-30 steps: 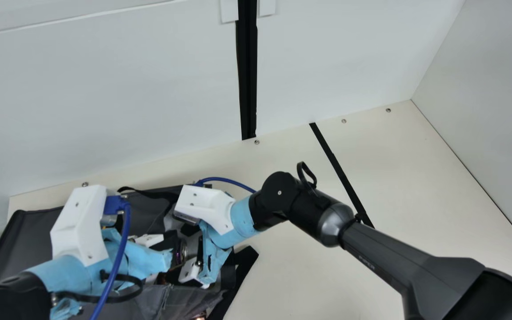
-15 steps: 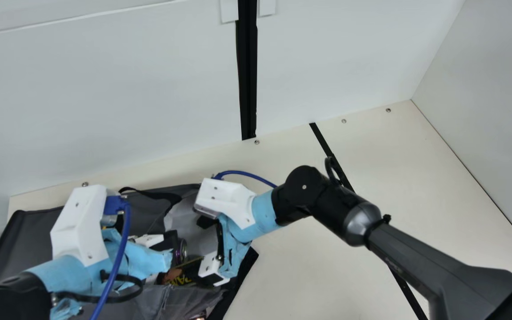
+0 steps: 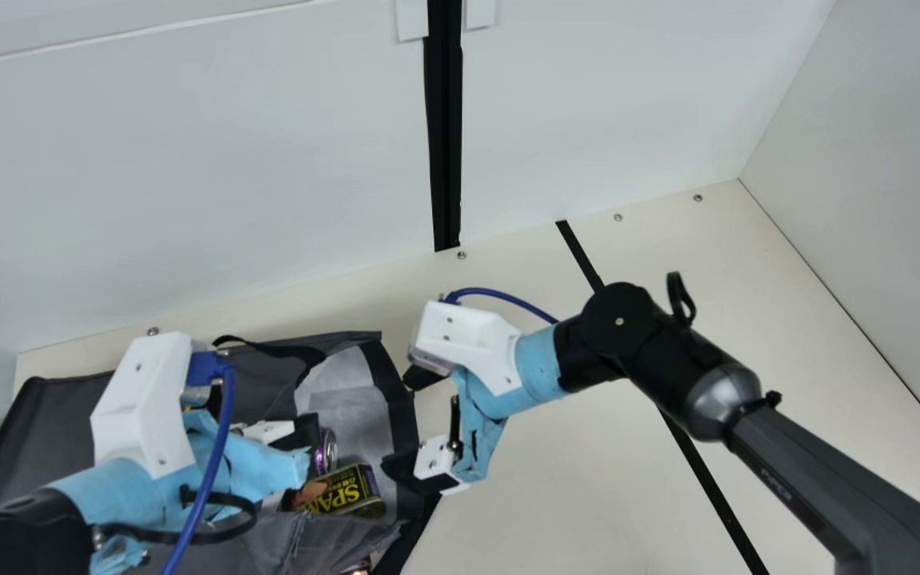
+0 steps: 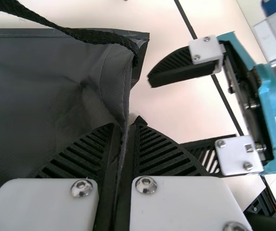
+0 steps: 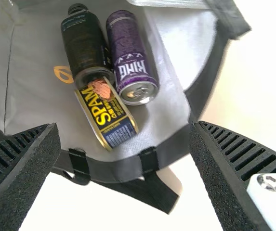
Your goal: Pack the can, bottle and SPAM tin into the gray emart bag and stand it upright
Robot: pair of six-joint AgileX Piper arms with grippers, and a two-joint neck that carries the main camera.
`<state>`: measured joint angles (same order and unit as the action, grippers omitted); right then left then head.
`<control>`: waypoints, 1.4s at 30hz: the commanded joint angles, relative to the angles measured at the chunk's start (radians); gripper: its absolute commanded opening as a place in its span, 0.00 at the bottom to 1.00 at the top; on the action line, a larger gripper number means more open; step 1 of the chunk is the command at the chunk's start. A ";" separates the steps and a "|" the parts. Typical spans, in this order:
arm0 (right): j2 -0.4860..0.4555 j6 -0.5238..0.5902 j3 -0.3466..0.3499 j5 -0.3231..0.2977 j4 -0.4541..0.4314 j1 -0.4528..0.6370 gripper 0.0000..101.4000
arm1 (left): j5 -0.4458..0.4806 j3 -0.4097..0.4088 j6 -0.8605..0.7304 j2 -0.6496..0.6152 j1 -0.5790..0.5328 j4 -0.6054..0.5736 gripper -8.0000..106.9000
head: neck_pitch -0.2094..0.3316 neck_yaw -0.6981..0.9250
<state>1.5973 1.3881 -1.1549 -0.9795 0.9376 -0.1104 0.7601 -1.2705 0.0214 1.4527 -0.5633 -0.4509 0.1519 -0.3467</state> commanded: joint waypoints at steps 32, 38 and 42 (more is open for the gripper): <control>-0.167 0.023 0.023 -0.081 -0.081 0.356 0.94 | 0.000 0.000 0.000 0.000 0.000 0.000 0.00 | 0.023 -0.002; -0.209 -0.030 0.026 -0.052 -0.111 0.386 0.94 | 0.000 0.000 0.000 0.000 0.000 0.000 0.00 | 0.023 -0.002; -0.243 -0.064 0.034 -0.027 -0.137 0.407 0.94 | 0.000 0.000 0.000 0.000 0.000 0.000 0.00 | 0.023 -0.002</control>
<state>1.3633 1.3335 -1.1236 -1.0166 0.8064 0.2919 0.7601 -1.2705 0.0214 1.4527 -0.5633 -0.4509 0.1519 -0.3482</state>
